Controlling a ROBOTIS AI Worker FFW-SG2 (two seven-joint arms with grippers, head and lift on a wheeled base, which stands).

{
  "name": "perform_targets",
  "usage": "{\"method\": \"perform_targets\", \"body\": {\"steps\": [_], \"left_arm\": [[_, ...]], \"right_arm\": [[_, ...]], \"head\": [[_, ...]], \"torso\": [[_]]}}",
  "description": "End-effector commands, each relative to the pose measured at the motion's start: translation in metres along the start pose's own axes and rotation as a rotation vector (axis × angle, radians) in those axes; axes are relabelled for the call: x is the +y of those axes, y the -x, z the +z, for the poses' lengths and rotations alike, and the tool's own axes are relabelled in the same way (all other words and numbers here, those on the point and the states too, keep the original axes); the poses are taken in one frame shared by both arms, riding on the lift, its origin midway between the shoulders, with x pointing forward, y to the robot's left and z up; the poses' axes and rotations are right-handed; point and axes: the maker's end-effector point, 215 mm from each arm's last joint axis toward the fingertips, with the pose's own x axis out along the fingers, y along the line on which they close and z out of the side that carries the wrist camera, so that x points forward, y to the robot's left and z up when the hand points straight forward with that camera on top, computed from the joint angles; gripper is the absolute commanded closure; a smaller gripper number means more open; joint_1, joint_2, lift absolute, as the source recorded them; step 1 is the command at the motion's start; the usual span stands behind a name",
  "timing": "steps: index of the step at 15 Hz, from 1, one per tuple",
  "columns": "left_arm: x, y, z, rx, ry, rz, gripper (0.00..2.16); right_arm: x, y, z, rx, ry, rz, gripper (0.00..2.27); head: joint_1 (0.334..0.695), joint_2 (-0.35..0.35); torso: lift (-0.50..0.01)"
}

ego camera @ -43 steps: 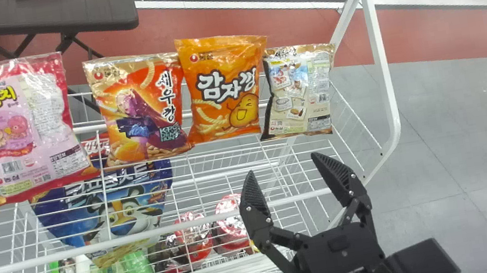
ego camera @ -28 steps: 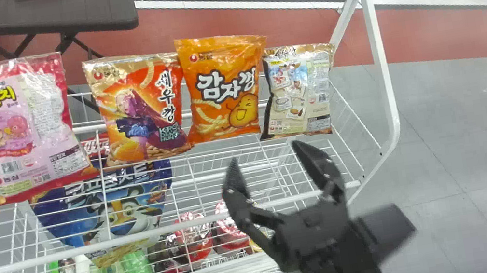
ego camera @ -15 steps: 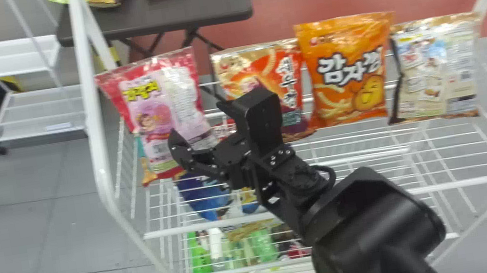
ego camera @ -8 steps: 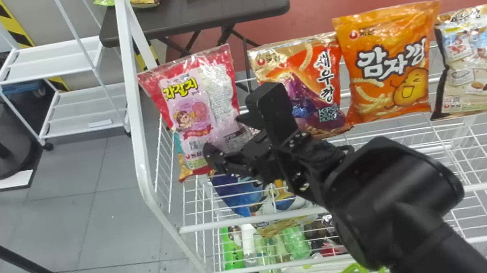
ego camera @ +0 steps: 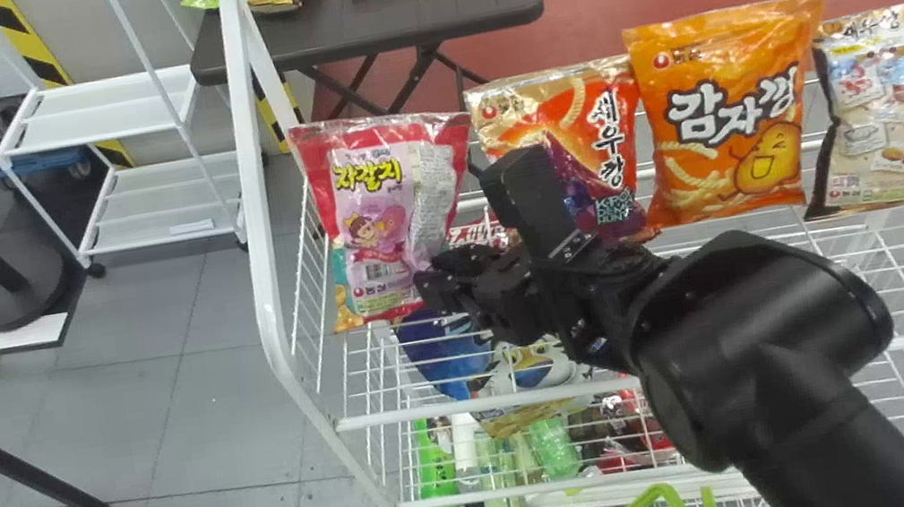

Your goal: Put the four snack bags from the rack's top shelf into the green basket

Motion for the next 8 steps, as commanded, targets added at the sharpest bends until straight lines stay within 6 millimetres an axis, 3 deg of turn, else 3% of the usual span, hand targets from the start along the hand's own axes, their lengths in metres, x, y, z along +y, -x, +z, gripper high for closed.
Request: {"method": "perform_targets", "body": {"steps": [1,3,5,6,8], "left_arm": [[0.0,0.0,0.0,0.0,0.0,0.007,2.15],[-0.001,0.002,-0.002,0.002,0.007,0.014,2.15],[-0.002,0.004,-0.002,-0.001,-0.001,0.022,2.15],[-0.001,0.006,-0.005,0.002,0.0,0.027,2.15],[0.002,0.011,-0.006,0.003,-0.006,0.035,2.15]], "right_arm": [[0.015,0.012,0.011,-0.042,-0.005,0.01,2.11],[0.026,0.028,0.021,-0.063,-0.001,0.006,2.11],[0.04,0.056,0.016,-0.052,-0.005,-0.022,2.11],[0.045,0.075,0.024,-0.08,0.0,-0.043,2.11],[0.036,0.133,0.028,-0.132,-0.026,-0.105,2.11]], "head": [[0.695,0.086],[0.695,0.097],[0.695,0.102],[0.695,0.102],[0.695,0.087]], "torso": [[0.0],[0.0],[0.0],[0.0],[0.0]]}}
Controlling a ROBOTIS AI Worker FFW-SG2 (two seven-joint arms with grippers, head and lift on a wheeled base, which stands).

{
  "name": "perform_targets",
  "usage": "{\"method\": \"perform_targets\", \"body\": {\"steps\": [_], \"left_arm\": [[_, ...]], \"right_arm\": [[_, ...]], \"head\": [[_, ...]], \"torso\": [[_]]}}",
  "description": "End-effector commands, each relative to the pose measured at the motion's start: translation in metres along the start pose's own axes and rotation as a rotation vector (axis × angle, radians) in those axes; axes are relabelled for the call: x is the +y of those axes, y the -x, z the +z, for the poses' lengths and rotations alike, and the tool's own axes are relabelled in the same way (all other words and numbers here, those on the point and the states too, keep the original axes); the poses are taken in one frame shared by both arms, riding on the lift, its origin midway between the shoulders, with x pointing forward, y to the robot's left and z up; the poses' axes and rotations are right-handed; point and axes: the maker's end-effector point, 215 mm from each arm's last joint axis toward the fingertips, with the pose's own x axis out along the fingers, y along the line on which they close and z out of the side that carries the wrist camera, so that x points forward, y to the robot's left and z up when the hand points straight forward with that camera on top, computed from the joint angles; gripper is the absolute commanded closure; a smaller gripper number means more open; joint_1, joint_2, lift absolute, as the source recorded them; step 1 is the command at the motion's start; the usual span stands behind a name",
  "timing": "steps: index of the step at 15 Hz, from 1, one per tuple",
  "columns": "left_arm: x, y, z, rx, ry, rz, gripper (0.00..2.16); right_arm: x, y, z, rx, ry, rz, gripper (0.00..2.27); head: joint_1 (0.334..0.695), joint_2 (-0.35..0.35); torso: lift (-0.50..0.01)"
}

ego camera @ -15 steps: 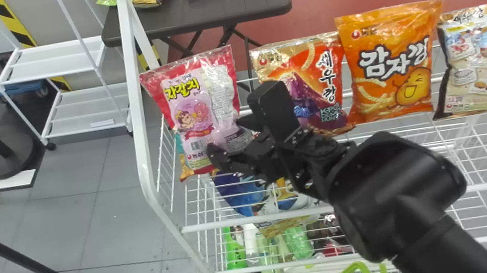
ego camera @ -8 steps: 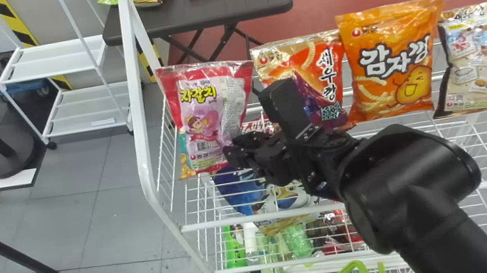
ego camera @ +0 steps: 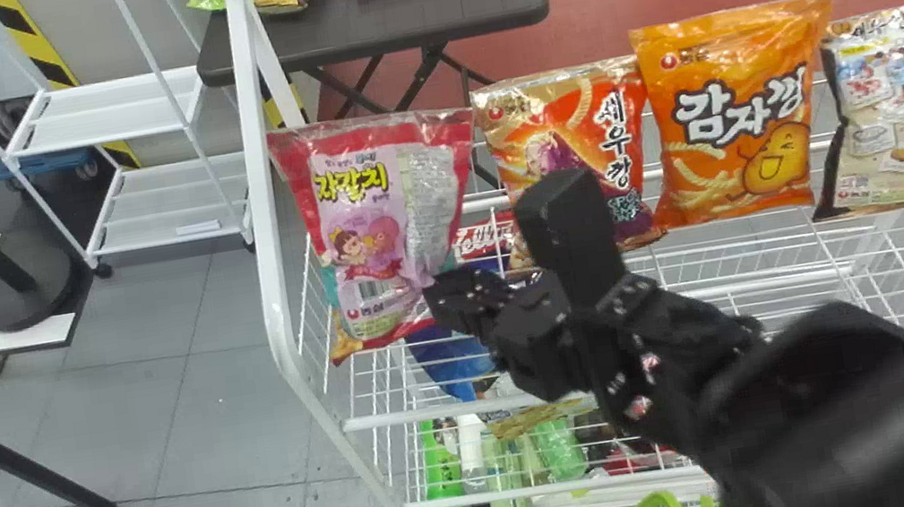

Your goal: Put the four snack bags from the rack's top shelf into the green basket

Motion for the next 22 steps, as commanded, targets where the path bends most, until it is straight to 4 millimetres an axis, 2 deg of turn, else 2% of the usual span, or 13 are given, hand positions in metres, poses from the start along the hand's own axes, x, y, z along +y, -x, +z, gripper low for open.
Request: {"method": "perform_targets", "body": {"steps": [1,4,5,6,7,10,11,13,15,16,18,20,22], "left_arm": [[0.005,0.004,0.0,-0.004,-0.004,0.009,2.15],[-0.004,0.006,0.0,-0.01,-0.018,0.003,2.15],[-0.008,0.006,-0.001,-0.013,-0.024,0.002,2.15],[-0.009,0.008,-0.002,-0.016,-0.022,0.004,2.15],[-0.009,0.009,-0.001,-0.019,-0.023,0.006,2.15],[-0.014,0.016,-0.005,-0.046,-0.01,0.004,2.15],[-0.014,0.015,-0.005,-0.047,-0.007,0.007,2.15],[-0.017,0.016,-0.002,-0.053,-0.015,0.005,2.15],[-0.018,0.015,0.0,-0.056,-0.017,0.006,2.15],[-0.018,0.014,0.001,-0.058,-0.022,0.01,2.15],[-0.017,0.009,0.0,-0.05,-0.024,0.018,2.15],[-0.011,0.008,0.001,-0.049,-0.028,0.035,2.15],[-0.008,0.009,0.0,-0.048,-0.017,0.038,2.15]], "right_arm": [[-0.016,0.071,0.008,-0.053,-0.011,-0.077,2.11],[-0.042,0.165,0.003,-0.051,-0.004,-0.201,2.11],[-0.053,0.2,-0.008,0.0,-0.017,-0.249,2.11],[-0.062,0.229,-0.028,0.074,-0.034,-0.286,2.11],[-0.072,0.252,-0.049,0.152,-0.052,-0.319,2.11],[-0.072,0.3,-0.134,0.442,-0.256,-0.296,2.11],[-0.063,0.317,-0.154,0.514,-0.347,-0.275,2.11],[-0.04,0.342,-0.176,0.592,-0.524,-0.21,2.11],[-0.036,0.333,-0.159,0.531,-0.55,-0.139,2.11],[-0.032,0.328,-0.158,0.525,-0.561,-0.11,2.11],[-0.01,0.315,-0.171,0.552,-0.598,-0.014,2.11],[0.025,0.303,-0.195,0.626,-0.62,0.087,2.11],[0.041,0.298,-0.222,0.72,-0.571,0.101,2.11]], "head": [[0.695,0.064],[0.695,-0.074],[0.695,-0.124],[0.695,-0.26],[0.695,-0.326],[0.695,-0.35],[0.695,-0.35],[0.695,-0.35],[0.695,-0.35],[0.695,-0.35],[0.695,-0.35],[0.695,-0.35],[0.695,-0.35]], "torso": [[0.0],[0.0],[0.0],[0.0],[0.0],[0.0],[0.0],[0.0],[0.0],[0.0],[0.0],[0.0],[0.0]]}}
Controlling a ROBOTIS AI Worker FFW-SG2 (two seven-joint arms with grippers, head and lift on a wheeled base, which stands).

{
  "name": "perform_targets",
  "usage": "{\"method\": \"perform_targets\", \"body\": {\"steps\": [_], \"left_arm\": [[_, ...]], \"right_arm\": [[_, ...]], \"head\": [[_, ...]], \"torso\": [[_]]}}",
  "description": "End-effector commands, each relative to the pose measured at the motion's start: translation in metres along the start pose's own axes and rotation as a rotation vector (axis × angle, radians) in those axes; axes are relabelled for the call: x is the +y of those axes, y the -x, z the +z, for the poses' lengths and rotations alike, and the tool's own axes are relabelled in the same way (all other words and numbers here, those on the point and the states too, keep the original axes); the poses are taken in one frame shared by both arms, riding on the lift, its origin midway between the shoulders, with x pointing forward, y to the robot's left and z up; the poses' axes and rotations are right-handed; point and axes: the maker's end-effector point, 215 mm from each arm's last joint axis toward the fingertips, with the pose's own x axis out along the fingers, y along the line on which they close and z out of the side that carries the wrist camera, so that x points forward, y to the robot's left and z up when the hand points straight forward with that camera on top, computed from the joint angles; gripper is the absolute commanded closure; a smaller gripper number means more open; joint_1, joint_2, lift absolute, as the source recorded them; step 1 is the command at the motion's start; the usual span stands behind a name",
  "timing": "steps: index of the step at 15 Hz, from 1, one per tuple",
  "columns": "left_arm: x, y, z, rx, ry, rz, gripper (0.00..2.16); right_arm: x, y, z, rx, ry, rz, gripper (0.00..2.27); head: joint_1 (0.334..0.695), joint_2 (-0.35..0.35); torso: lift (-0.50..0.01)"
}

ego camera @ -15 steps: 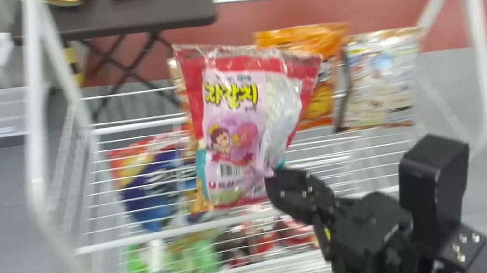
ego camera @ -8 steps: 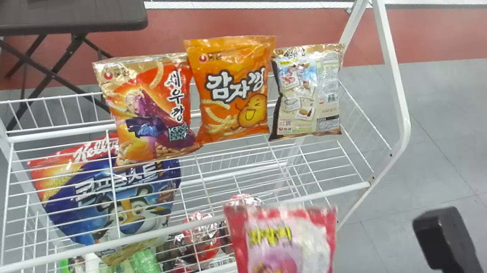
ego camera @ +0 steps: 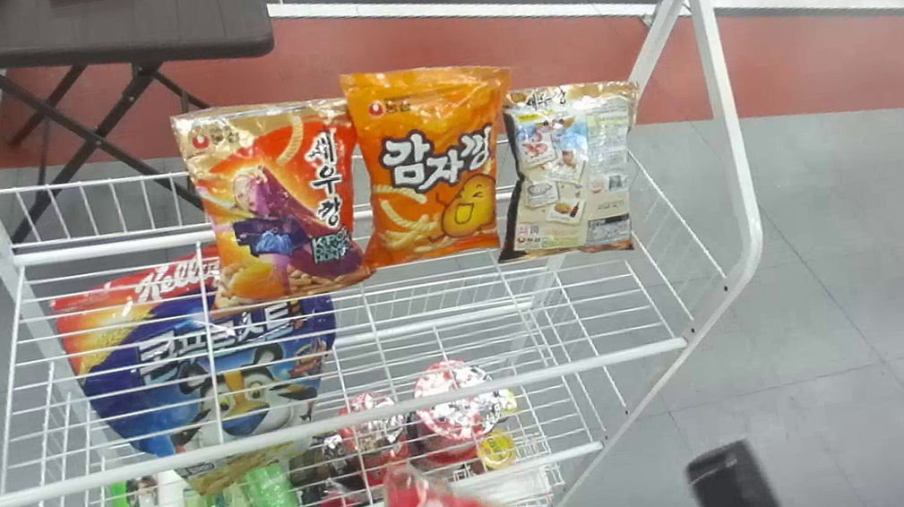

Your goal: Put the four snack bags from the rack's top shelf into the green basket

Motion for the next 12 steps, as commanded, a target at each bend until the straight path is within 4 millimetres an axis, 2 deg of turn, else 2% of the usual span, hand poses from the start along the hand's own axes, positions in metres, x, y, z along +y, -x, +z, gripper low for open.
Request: {"method": "perform_targets", "body": {"steps": [1,3,4,5,6,7,10,12], "left_arm": [[0.003,0.0,0.0,-0.002,0.004,0.004,2.15],[0.002,0.0,-0.003,-0.001,0.01,0.0,2.15],[0.001,0.0,-0.004,-0.001,0.013,0.0,2.15],[0.001,0.0,-0.003,-0.001,0.012,0.0,2.15],[-0.001,-0.001,-0.002,-0.001,0.004,-0.002,2.15],[0.0,-0.001,-0.002,0.001,0.002,0.001,2.15],[0.001,-0.002,0.002,0.001,-0.007,0.009,2.15],[0.002,-0.003,0.003,0.001,-0.006,0.01,2.15]], "right_arm": [[-0.001,-0.029,-0.031,0.121,0.052,-0.035,2.1],[-0.003,-0.052,-0.054,0.198,0.054,-0.036,2.08],[-0.004,-0.063,-0.072,0.25,0.055,-0.033,1.91],[-0.002,-0.068,-0.082,0.276,0.047,-0.022,1.54],[0.002,-0.068,-0.086,0.285,0.043,0.0,0.45],[0.005,-0.064,-0.078,0.265,0.052,0.006,0.0],[-0.019,-0.026,-0.026,0.133,0.108,-0.118,0.05],[-0.036,-0.01,-0.006,0.08,0.105,-0.17,0.05]], "head": [[0.695,-0.35],[0.695,-0.35],[0.695,-0.35],[0.695,-0.35],[0.695,-0.35],[0.695,-0.35],[0.695,-0.35],[0.695,-0.35]], "torso": [[0.0],[0.0],[0.0],[0.0],[0.0],[0.0],[0.0],[0.0]]}}
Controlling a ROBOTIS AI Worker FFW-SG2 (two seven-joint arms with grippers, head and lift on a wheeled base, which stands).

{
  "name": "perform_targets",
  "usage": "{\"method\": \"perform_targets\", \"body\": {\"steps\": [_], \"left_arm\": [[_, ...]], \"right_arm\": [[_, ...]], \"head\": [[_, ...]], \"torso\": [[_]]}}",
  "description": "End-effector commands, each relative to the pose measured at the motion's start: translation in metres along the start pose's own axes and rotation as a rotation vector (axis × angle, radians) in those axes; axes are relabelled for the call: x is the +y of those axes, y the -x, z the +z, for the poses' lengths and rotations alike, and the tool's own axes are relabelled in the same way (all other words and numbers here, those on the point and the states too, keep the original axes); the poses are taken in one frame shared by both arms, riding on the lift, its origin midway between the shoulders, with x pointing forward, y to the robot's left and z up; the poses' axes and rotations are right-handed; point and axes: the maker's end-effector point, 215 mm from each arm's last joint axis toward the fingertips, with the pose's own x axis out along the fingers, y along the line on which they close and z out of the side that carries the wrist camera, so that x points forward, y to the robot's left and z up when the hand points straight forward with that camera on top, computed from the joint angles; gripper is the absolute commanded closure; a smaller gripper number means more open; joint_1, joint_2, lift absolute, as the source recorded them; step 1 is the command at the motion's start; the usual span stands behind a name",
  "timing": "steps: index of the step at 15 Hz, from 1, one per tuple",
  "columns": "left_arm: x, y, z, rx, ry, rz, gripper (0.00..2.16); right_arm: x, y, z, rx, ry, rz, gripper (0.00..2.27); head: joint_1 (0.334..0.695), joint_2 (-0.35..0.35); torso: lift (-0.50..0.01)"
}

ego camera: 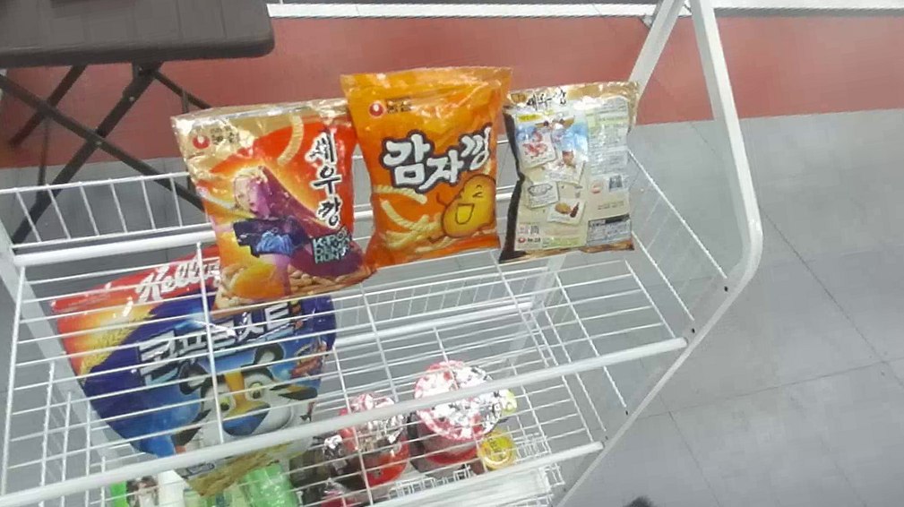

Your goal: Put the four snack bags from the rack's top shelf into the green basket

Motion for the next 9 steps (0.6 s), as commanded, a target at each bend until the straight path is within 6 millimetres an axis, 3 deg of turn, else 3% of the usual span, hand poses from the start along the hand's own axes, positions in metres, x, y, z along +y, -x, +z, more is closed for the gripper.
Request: {"method": "perform_targets", "body": {"steps": [1,2,3,5,7,9], "left_arm": [[0.002,-0.001,0.002,-0.001,0.0,0.001,2.15],[0.003,-0.002,0.003,0.0,0.001,0.0,2.15],[0.005,-0.003,0.006,0.0,-0.002,0.002,2.15],[0.004,-0.007,0.007,0.006,-0.006,-0.004,2.15],[0.008,-0.007,0.01,0.008,-0.006,-0.004,2.15],[0.011,-0.01,0.014,0.015,-0.003,-0.009,2.15]], "right_arm": [[-0.023,0.014,0.021,-0.056,-0.013,-0.058,0.05],[-0.037,0.011,0.04,-0.109,-0.001,-0.093,0.06],[-0.051,0.009,0.085,-0.244,0.065,-0.134,0.06],[-0.081,0.019,0.198,-0.58,0.231,-0.243,0.06],[-0.087,0.02,0.274,-0.791,0.287,-0.258,0.06],[-0.067,0.026,0.333,-0.978,0.359,-0.229,0.07]], "head": [[0.695,-0.35],[0.695,-0.35],[0.695,-0.35],[0.695,-0.35],[0.695,-0.35],[0.695,-0.35]], "torso": [[0.0],[0.0],[0.0],[0.0],[0.0],[0.0]]}}
